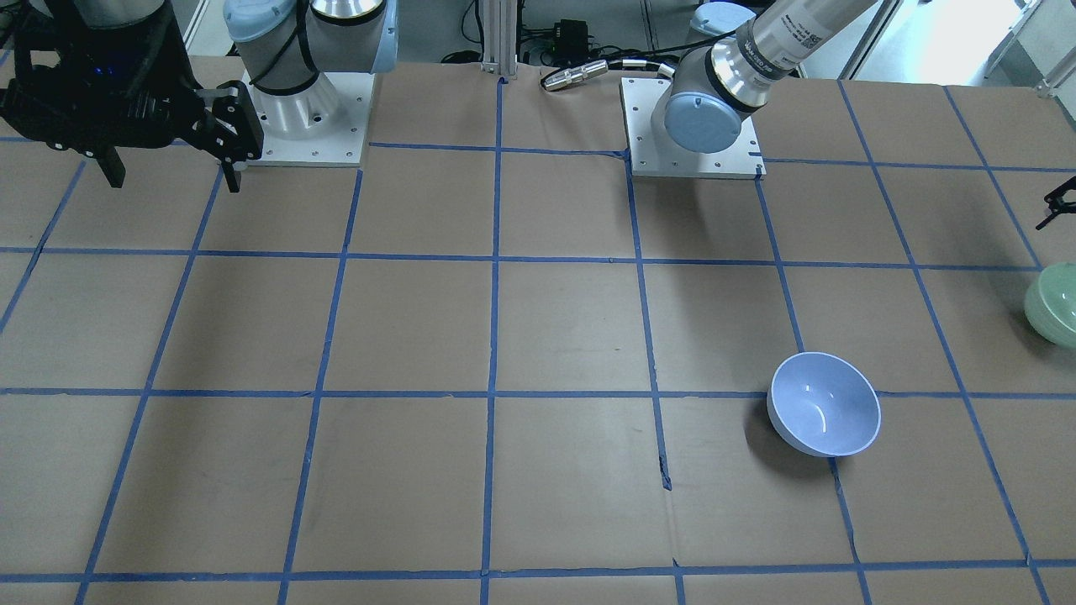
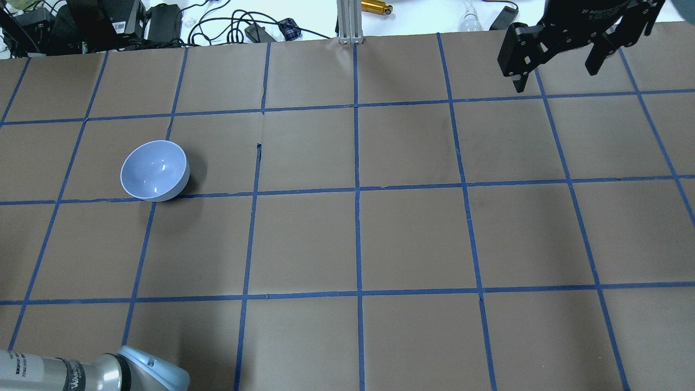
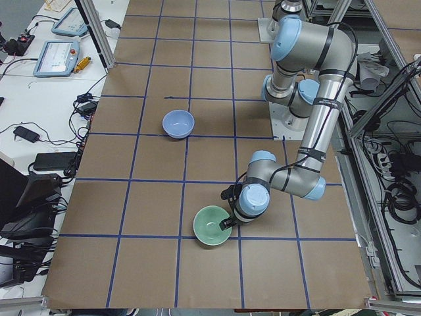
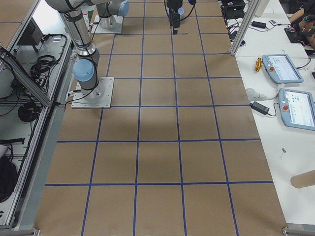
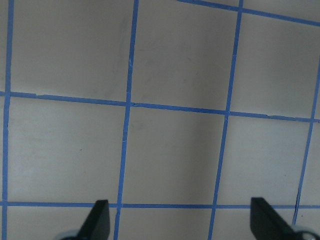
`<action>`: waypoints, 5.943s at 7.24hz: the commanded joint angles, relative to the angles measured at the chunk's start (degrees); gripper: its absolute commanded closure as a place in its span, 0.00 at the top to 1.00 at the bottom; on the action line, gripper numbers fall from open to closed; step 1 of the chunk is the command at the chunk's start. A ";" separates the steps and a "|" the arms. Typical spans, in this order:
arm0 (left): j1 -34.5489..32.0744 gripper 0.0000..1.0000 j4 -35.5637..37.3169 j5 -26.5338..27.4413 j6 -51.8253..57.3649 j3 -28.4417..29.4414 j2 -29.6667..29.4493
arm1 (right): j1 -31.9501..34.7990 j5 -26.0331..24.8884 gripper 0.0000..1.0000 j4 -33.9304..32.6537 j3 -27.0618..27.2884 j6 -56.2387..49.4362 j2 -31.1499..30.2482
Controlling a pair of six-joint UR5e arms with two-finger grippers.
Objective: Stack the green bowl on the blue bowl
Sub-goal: 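Close the left gripper on the rim of the green bowl, then lift the green bowl and carry it over the pale blue bowl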
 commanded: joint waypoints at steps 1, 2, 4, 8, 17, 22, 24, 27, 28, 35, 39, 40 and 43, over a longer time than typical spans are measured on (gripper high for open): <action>-0.78 1.00 0.20 2.05 5.22 0.00 -1.24 | -0.03 0.00 1.00 0.00 0.00 0.00 0.00; -0.78 1.00 0.37 2.05 6.93 0.09 -1.76 | 0.05 0.00 1.00 0.00 0.00 0.00 0.00; -0.87 1.00 0.72 2.05 7.03 0.09 -2.55 | -0.03 0.00 1.00 0.00 0.00 0.00 0.00; -1.66 0.73 2.66 1.53 8.70 0.09 -3.09 | 0.06 0.00 1.00 0.00 0.00 0.00 0.00; -1.75 0.00 3.45 1.09 10.11 0.09 -2.91 | 0.06 0.00 1.00 0.00 0.00 0.00 0.00; -1.75 0.00 3.45 1.08 10.11 0.09 -2.91 | 0.06 0.00 1.00 0.00 0.00 0.00 0.00; -1.75 0.00 3.45 1.08 10.11 0.09 -3.00 | 0.06 0.00 1.00 0.00 0.00 0.00 0.00; -2.62 0.00 2.75 1.00 9.76 0.17 -0.91 | 0.06 0.00 1.00 0.00 0.00 0.00 0.00; -4.19 0.00 2.49 1.26 9.67 0.35 0.59 | 0.06 0.00 1.00 0.00 0.00 0.00 0.00; -33.06 0.00 -17.81 -2.26 -6.80 7.38 13.17 | 0.05 0.00 1.00 0.00 0.00 0.00 0.00; -47.25 0.00 -17.73 -2.61 -34.03 1.87 14.83 | 0.06 0.00 1.00 0.00 0.00 0.00 0.00; -48.06 0.00 -17.47 -2.61 -36.45 -1.64 16.84 | 0.06 0.00 1.00 0.00 0.00 0.00 0.00; -48.15 0.00 -9.15 -2.43 -36.30 -13.15 22.57 | -0.03 0.00 1.00 0.00 0.00 0.00 0.00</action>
